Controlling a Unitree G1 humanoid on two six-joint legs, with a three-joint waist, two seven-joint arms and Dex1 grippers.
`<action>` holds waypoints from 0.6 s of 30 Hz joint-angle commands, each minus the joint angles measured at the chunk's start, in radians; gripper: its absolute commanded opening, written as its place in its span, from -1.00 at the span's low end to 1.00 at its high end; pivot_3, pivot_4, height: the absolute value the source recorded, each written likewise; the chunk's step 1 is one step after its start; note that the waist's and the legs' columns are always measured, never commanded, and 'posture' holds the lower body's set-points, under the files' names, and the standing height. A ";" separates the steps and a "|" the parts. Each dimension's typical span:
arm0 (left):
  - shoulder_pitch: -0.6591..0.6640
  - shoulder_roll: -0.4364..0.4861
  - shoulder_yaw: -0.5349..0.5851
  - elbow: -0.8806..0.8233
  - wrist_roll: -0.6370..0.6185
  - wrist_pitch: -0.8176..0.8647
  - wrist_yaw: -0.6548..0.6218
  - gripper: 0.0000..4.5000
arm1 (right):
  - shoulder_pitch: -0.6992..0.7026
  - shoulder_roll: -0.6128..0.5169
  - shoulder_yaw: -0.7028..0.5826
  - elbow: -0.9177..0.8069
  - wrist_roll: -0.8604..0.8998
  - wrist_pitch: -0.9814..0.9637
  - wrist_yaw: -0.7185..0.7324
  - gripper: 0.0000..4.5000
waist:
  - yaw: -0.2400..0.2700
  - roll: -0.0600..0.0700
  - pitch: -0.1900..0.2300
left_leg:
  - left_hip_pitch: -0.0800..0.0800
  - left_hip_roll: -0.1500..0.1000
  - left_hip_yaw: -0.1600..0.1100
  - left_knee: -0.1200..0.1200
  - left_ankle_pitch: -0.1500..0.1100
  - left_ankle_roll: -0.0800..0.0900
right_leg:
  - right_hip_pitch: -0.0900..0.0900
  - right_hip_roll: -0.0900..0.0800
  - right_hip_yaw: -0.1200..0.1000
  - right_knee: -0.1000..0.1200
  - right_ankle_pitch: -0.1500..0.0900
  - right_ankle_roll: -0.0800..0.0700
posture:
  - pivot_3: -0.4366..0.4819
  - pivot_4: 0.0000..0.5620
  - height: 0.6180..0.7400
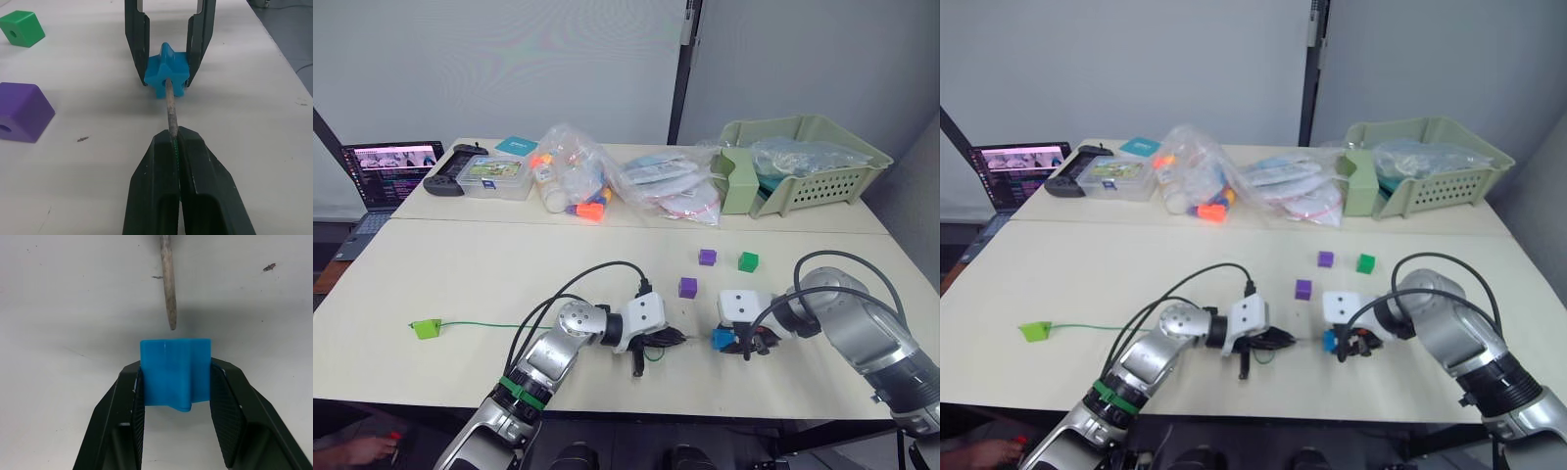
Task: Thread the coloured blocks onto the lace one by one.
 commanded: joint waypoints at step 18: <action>-0.066 -0.081 -0.026 0.087 0.014 -0.042 0.009 -1.00 | 0.034 -0.012 -0.001 -0.054 0.021 0.054 0.007 -0.41 | 0.008 0.000 0.000 | 0.000 0.000 0.000 0.000 0.000 0.000 | 0.000 0.000 0.000 0.000 0.000 0.000 | -0.05 -0.47 1.00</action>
